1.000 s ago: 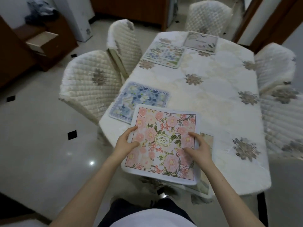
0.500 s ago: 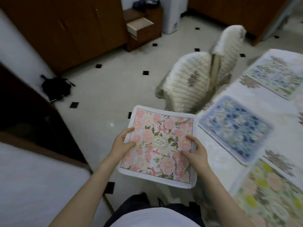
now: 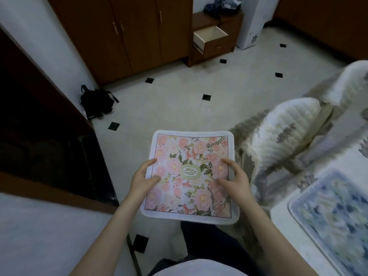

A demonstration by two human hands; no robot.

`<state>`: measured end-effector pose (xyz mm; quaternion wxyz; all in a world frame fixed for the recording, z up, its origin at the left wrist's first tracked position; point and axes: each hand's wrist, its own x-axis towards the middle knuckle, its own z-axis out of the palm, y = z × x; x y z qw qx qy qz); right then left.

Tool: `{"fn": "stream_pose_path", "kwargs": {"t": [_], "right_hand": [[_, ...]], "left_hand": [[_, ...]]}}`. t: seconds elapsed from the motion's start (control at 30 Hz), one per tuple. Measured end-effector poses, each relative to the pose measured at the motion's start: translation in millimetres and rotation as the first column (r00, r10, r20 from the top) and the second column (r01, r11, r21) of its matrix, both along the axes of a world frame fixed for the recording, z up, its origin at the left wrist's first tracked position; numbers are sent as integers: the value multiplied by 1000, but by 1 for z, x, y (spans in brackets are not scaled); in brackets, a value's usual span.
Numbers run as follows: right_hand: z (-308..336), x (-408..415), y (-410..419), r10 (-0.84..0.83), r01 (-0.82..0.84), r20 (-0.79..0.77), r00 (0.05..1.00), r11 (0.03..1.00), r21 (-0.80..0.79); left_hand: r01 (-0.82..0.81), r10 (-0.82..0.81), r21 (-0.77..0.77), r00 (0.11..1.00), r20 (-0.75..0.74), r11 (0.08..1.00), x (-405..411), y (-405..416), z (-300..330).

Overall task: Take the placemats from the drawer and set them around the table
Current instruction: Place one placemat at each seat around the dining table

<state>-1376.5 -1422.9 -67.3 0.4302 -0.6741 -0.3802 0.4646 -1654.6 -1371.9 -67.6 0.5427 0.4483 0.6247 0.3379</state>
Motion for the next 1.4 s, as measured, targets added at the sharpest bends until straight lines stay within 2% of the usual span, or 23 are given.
{"fn": "stream_pose_path", "kwargs": {"t": [0.43, 0.73, 0.87, 1.13, 1.4], "right_hand": [[22, 52, 246, 22, -21, -43, 999, 1000, 8], [-12, 81, 391, -135, 133, -81, 988, 991, -28], [-11, 101, 464, -227, 227, 0, 974, 974, 16], [9, 157, 555, -478, 478, 44, 877, 878, 11], [-5, 272, 593, -698, 699, 26, 716, 716, -10]], "left_hand": [[10, -9, 43, 1000, -22, 999, 49, 236, 31], [102, -102, 23, 995, 7, 995, 90, 410, 17], [192, -193, 24, 981, 32, 981, 116, 509, 19], [461, -461, 15, 887, 34, 887, 208, 673, 39], [692, -690, -20, 721, 66, 721, 376, 769, 19]]}}
